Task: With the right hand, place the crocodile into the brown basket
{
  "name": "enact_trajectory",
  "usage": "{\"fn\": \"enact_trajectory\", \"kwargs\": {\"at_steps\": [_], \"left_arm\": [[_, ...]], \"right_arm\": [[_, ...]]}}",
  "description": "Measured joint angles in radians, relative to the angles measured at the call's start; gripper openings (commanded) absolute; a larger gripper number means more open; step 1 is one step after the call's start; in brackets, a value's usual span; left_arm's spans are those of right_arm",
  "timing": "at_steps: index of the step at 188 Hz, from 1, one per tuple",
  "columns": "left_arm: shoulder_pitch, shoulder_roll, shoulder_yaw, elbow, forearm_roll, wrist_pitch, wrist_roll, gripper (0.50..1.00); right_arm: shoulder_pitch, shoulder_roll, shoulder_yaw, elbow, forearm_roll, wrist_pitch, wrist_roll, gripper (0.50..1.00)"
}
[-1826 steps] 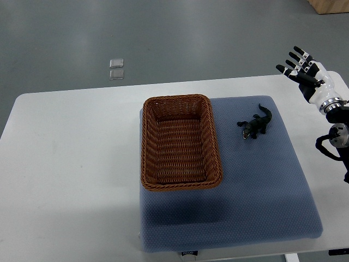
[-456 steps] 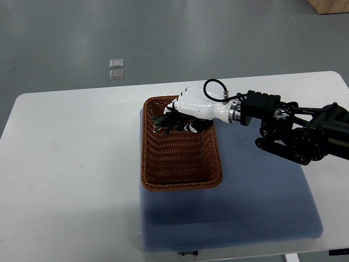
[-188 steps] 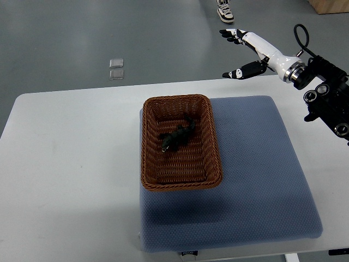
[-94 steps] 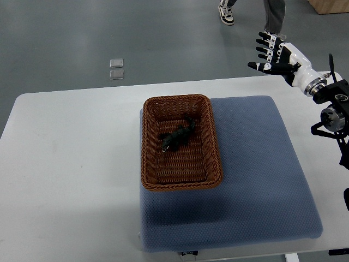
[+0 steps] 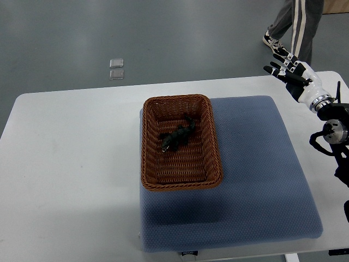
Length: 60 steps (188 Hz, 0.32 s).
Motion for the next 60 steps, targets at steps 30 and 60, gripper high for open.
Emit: {"fn": "enact_trajectory", "kwargs": {"at_steps": [30, 60], "left_arm": [[0.000, 0.000, 0.000, 0.000, 0.000, 0.000, 0.000, 1.000], [0.000, 0.000, 0.000, 0.000, 0.000, 0.000, 0.000, 1.000]], "right_arm": [[-0.006, 0.002, -0.003, -0.005, 0.033, -0.018, 0.003, 0.932], [-0.010, 0.002, -0.005, -0.005, 0.035, -0.019, 0.004, 0.930]]}}
